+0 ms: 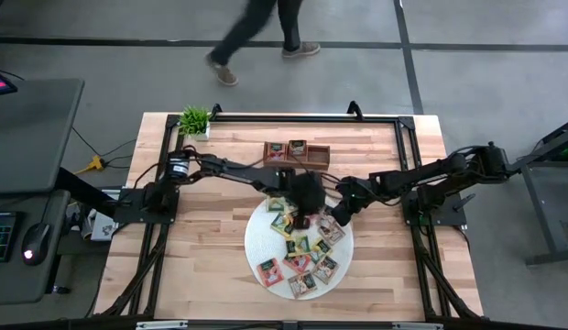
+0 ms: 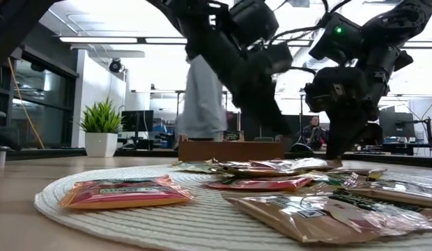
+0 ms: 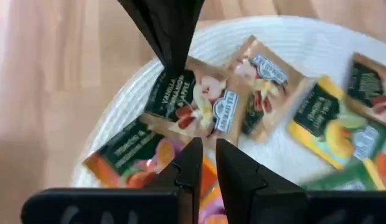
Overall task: Pick & Place Tea
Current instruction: Put the brown tea bag into the middle section of the wooden organizer
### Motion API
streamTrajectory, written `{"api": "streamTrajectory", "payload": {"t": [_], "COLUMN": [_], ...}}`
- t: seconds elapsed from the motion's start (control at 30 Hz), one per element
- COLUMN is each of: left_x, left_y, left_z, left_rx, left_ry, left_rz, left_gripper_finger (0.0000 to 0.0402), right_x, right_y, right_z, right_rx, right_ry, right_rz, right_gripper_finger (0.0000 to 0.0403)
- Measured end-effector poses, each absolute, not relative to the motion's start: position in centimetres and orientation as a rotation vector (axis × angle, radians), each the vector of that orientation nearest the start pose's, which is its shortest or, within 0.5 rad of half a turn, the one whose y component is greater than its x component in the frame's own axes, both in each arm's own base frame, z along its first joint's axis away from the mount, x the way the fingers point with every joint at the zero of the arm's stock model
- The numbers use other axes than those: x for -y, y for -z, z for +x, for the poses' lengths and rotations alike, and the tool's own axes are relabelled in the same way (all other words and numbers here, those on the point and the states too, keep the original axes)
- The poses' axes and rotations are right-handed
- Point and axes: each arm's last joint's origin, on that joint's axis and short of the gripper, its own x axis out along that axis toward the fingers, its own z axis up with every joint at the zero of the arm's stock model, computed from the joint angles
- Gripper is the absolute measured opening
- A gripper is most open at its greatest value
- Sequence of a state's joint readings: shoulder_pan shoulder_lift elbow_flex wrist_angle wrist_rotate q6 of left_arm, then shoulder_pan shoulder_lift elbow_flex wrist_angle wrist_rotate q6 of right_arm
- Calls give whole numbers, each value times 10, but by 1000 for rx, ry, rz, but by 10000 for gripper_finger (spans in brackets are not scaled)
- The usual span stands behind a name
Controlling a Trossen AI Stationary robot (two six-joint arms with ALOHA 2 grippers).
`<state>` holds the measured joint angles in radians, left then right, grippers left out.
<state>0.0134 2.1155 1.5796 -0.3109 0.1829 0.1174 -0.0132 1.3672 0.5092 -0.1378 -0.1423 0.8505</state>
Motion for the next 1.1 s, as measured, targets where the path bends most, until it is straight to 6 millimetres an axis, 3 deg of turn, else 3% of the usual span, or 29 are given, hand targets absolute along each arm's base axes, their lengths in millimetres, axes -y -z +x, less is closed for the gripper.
{"api": "streamTrajectory", "payload": {"t": [0.1,0.3,0.53,0.77,1.0,1.1], "left_x": [-12,-34,-60,-87,-116,-125], "left_y": [-199,-245,-267,-256,-254,-263], "left_z": [459,434,424,407,356,336], "left_rx": [-796,-764,-659,-569,-483,-387], "left_ry": [220,260,340,403,369,335], "left_rz": [34,131,168,102,21,32], "left_gripper_finger": [44,44,44,44,44,44], "right_x": [-1,-1,2,17,45,62], "right_y": [-135,-137,-151,-178,-223,-241], "right_z": [225,226,223,216,224,231], "right_rx": [-985,-971,-903,-778,-783,-785], "right_ry": [306,267,232,258,272,273], "right_rz": [841,801,737,660,422,310], "right_gripper_finger": [1,0,0,0,0,0]}}
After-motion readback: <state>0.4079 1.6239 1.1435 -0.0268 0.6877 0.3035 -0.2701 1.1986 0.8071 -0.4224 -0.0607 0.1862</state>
